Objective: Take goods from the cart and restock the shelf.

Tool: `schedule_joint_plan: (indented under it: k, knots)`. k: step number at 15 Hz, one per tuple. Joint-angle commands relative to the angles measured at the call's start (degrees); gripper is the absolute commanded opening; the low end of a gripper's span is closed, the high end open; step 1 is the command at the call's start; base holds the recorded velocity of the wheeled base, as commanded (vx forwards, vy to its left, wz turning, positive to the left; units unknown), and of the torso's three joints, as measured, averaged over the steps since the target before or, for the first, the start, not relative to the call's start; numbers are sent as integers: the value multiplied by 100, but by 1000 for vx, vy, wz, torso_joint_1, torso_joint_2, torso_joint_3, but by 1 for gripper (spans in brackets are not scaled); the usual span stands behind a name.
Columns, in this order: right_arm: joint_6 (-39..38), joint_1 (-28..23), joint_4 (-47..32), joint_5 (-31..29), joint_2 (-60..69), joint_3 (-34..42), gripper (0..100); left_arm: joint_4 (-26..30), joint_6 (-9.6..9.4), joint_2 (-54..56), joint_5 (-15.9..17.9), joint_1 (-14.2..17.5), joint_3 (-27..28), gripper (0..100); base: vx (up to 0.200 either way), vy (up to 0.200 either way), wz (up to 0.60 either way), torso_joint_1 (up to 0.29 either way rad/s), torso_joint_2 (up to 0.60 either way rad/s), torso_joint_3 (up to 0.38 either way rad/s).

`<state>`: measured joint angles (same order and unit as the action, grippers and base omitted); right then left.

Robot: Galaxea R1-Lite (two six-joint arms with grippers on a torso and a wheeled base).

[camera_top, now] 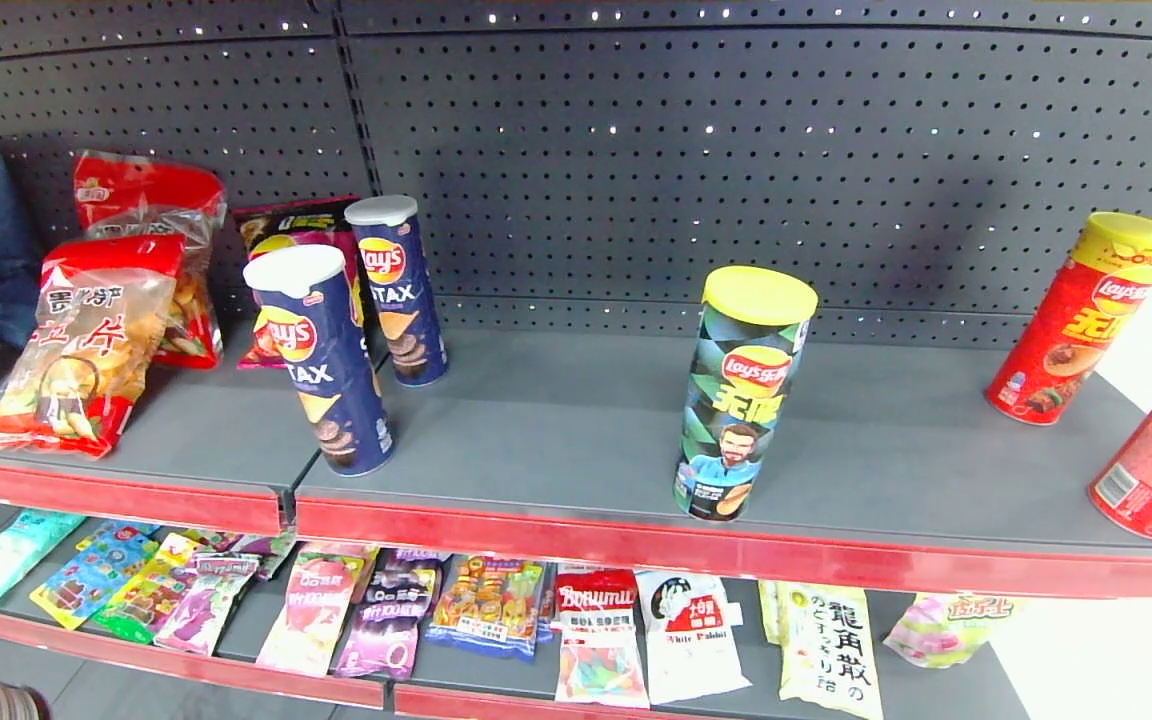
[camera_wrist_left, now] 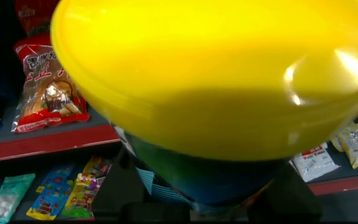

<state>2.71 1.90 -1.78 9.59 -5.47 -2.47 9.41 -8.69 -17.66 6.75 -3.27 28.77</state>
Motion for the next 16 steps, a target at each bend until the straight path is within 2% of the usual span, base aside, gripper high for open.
schedule_joint_plan:
  k: [1,3,7,10,13,16]
  knots:
    - [11,21,11,16,161,28,100,-1,-1,9,28,2,15,0,0,0,0,0,0,0]
    - [195,-14,29,25,213,45,100,-1,-1,0,28,2,15,0,0,0,0,0,0,0]
    - [-253,-102,20,-54,275,37,100,-1,-1,0,37,2,-38,0,0,0,0,0,0,0]
    - [204,-190,116,-476,547,98,100,-1,-1,-27,124,2,-38,0,0,0,0,0,0,0]
    - [-95,-181,152,-617,547,230,100,-1,-1,-35,124,2,-38,0,0,0,0,0,0,0]
    - [-121,-173,160,-625,547,239,100,-1,-1,-35,397,2,-29,0,0,0,0,0,0,0]
